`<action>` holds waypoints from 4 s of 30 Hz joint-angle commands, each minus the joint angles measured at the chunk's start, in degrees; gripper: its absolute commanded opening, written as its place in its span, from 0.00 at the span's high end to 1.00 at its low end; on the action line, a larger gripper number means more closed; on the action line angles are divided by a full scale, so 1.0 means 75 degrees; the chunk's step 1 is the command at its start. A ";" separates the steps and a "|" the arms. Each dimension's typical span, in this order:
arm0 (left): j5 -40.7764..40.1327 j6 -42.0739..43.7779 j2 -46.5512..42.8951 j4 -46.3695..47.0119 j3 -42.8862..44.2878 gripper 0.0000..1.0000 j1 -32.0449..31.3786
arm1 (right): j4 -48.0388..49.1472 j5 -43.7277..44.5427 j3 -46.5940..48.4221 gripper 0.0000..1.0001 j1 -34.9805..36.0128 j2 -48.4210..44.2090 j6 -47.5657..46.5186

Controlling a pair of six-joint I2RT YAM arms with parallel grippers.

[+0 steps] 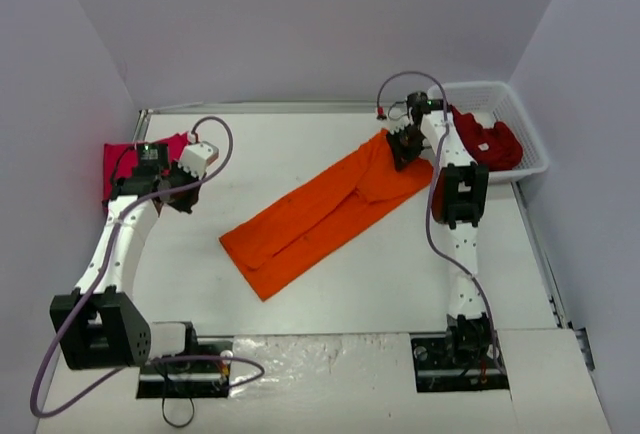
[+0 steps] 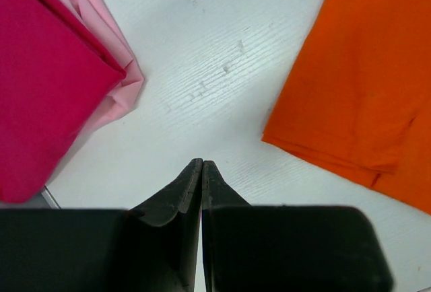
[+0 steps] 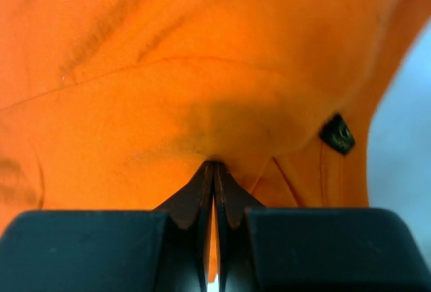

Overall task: Fold and stack the t-shirts
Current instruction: Rotate the tshirt 90 degrees

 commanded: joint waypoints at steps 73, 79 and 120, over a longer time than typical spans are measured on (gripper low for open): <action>-0.0941 -0.0229 0.1509 -0.0183 0.0594 0.98 0.0903 | 0.5861 0.0906 0.1409 1.00 0.1341 0.2168 -0.2248; -0.0941 -0.0217 0.1509 -0.0195 0.0583 0.98 0.0903 | 0.6585 0.1537 0.1293 1.00 0.1376 0.2204 -0.1770; 0.0652 -0.0697 -0.0038 0.0321 0.0043 0.96 0.0891 | 0.5665 0.1283 -0.4367 1.00 0.0345 -0.4722 -0.0151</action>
